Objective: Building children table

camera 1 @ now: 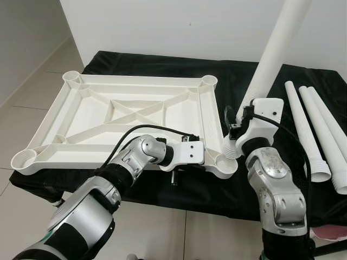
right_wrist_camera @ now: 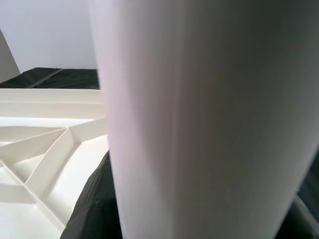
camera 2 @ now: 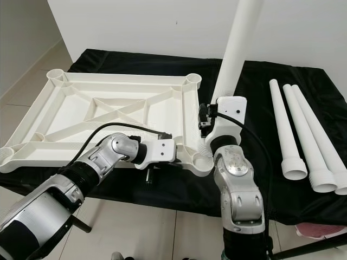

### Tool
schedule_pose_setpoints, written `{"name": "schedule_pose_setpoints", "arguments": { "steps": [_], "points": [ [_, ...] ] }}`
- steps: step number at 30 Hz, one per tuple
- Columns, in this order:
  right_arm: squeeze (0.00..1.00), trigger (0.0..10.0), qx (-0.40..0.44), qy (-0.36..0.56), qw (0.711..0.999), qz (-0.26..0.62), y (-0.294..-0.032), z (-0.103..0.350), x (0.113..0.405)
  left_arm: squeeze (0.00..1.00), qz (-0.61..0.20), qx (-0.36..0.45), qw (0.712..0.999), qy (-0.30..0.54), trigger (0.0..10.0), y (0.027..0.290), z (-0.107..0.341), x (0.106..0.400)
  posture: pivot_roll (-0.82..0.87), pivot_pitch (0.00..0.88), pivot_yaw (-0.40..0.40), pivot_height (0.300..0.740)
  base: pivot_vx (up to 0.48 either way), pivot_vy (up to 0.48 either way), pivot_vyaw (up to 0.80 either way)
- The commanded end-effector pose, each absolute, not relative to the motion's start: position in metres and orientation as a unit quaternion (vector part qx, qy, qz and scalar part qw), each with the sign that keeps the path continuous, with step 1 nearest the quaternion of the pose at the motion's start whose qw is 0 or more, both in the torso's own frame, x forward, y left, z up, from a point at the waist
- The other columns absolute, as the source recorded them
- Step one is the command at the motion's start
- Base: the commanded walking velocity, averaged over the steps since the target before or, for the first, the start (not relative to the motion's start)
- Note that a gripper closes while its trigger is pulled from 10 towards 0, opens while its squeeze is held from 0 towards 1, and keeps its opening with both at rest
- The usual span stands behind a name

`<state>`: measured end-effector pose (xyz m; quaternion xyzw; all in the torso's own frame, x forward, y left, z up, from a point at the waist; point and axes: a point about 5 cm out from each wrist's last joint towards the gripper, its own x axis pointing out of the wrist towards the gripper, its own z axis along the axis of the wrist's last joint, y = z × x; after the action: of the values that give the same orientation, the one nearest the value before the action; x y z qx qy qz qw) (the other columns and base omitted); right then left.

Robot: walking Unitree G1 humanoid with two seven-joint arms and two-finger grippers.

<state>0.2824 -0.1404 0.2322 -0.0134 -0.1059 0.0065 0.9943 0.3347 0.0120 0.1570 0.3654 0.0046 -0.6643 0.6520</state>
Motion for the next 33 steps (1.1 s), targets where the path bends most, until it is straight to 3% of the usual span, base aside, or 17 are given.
{"name": "schedule_pose_setpoints", "arguments": {
  "steps": [1,8,19,21,23,26,33],
  "points": [
    [0.00,10.0,-0.010,-0.108,0.994,0.026,-0.133,0.229,0.279,0.00,-0.622,0.366,0.692,-0.022,10.0,0.003,0.157,0.336,-0.08,0.125,0.016,0.740,0.000,0.000,0.00],
    [0.00,10.0,-0.018,-0.097,0.994,0.054,-0.134,0.213,0.269,0.00,-0.625,0.314,0.715,-0.017,10.0,0.007,0.163,0.339,-0.09,0.117,0.023,0.740,0.000,0.000,0.00],
    [0.00,10.0,-0.036,-0.088,0.991,0.089,-0.138,0.203,0.269,0.00,-0.608,0.321,0.726,-0.013,10.0,0.018,0.163,0.348,-0.09,0.109,0.027,0.740,0.000,0.000,0.00],
    [0.00,10.0,-0.034,-0.095,0.990,0.098,-0.137,0.205,0.272,0.00,-0.591,0.331,0.735,-0.009,10.0,0.020,0.165,0.352,-0.09,0.107,0.029,0.740,0.000,0.000,0.00],
    [0.00,10.0,-0.029,-0.112,0.986,0.116,-0.133,0.212,0.281,0.00,-0.533,0.351,0.770,-0.003,10.0,0.023,0.172,0.367,-0.09,0.106,0.030,0.740,0.000,0.000,0.00],
    [0.00,10.0,-0.023,-0.128,0.983,0.131,-0.127,0.221,0.290,0.00,-0.490,0.363,0.793,-0.005,10.0,0.027,0.186,0.378,-0.09,0.106,0.030,0.740,0.000,0.000,0.00],
    [0.00,10.0,-0.022,-0.138,0.980,0.143,-0.122,0.227,0.300,0.00,-0.492,0.393,0.777,0.005,10.0,0.042,0.194,0.384,-0.09,0.109,0.037,0.740,0.000,0.000,0.00]
  ]
}}
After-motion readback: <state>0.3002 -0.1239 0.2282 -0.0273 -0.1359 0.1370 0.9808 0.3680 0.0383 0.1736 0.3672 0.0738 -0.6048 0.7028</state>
